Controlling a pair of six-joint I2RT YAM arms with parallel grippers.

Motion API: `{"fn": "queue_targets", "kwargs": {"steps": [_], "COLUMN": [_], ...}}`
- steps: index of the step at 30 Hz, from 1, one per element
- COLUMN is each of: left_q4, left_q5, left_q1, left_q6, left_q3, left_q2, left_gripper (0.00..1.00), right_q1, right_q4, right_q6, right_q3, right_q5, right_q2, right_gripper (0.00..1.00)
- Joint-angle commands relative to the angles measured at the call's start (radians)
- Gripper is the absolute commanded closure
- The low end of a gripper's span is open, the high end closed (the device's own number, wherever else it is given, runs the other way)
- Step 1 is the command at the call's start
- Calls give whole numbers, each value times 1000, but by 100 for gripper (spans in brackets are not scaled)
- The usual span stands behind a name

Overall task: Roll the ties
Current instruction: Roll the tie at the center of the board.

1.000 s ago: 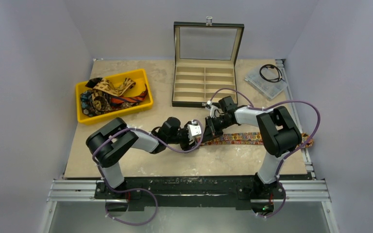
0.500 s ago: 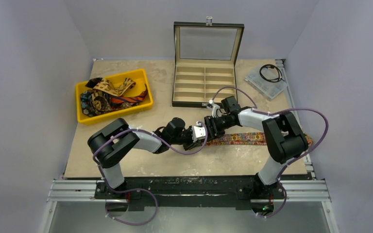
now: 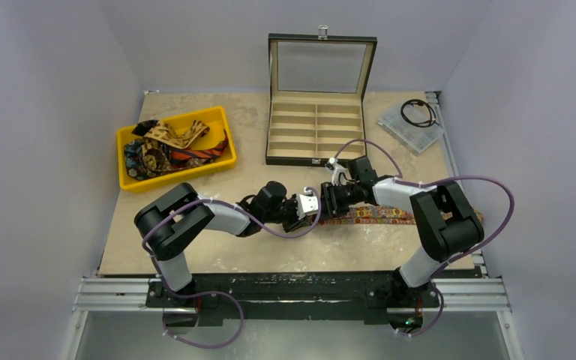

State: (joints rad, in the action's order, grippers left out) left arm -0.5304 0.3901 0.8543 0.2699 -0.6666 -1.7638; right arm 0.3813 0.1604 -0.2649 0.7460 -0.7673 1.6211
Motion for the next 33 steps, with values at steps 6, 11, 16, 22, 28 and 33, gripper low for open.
{"fn": "queue_targets", "kwargs": {"steps": [6,11,16,22,28,33], "left_q4": [134,135,136,125,-85,-152], "left_q5": [-31,-29,-26,-40,19,40], "left_q1": [2,2,2,-1,-34,-40], "left_q6": [22,27,27,12,-43,-53], "left_q3": [-2,-1,-1,4,102,129], "left_q2": [-36,-39,-40,-30,25,15], "left_gripper": [77,77,77,67,42,39], "right_q1": [2,3,4,3,3,4], "right_q4": [-86,-114,-104,-33,56,84], "right_q6": [-36,-59,-55,9,82,105], "right_q3": [43,45,50,58,85,108], "right_q5": [-25,-46,-35,55,171,247], "right_q2": [34,31,48,72,132,152], "right_gripper": [74,65,76,100,100,100]}}
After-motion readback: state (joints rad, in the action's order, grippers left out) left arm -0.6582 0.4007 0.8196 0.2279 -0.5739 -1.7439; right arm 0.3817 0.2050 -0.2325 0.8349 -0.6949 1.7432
